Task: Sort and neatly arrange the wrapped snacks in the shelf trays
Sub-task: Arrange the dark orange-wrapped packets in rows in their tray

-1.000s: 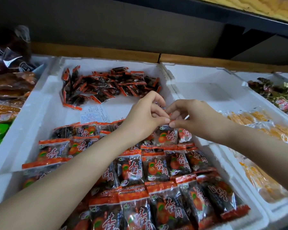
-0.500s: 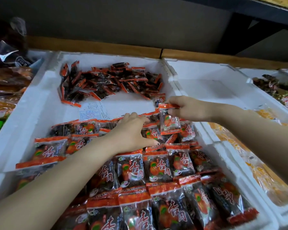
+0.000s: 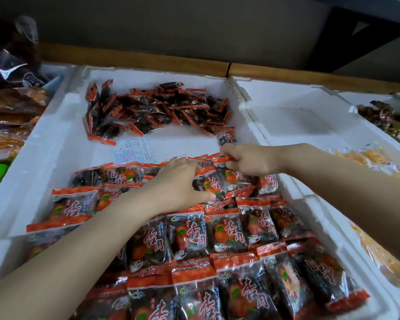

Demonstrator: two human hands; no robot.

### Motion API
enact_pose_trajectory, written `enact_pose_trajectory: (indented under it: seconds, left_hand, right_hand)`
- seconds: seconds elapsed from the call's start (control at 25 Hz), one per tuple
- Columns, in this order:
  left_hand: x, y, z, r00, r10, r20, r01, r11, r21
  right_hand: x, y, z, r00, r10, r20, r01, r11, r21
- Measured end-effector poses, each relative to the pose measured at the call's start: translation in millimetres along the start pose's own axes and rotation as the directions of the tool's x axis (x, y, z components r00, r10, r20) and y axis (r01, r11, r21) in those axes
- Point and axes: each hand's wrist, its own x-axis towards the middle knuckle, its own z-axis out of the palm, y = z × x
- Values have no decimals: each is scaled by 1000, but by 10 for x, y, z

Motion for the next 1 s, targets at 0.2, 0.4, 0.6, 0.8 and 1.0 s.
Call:
enact_pose_trajectory:
  seconds: [0.2,0.4,0.6,0.8,1.0]
  left_hand:
    - [-18,4,-17,1000,8,11,-8,999,-45]
    - [-4,23,-35,997,-31,-68,13,966,-259]
    - [19,165,-55,971,-21,-239,-136,772,-621]
    - [-3,60,-130,906,-185,-382,-146,709,-690]
    - [-45,25,-130,913,-212,-349,-102,710,-697]
  right_hand:
    - [-114,99,0,990,5,-143,22,982,187]
    - [-247,162,-161,906,55,-419,115,922,369]
    - [-385,-31,-78,880,-77,-470,309,842,442]
    - [-237,143,-128,922,-150,-357,225,958,177]
    - [9,168,45,985,-155,76,166,972,-167]
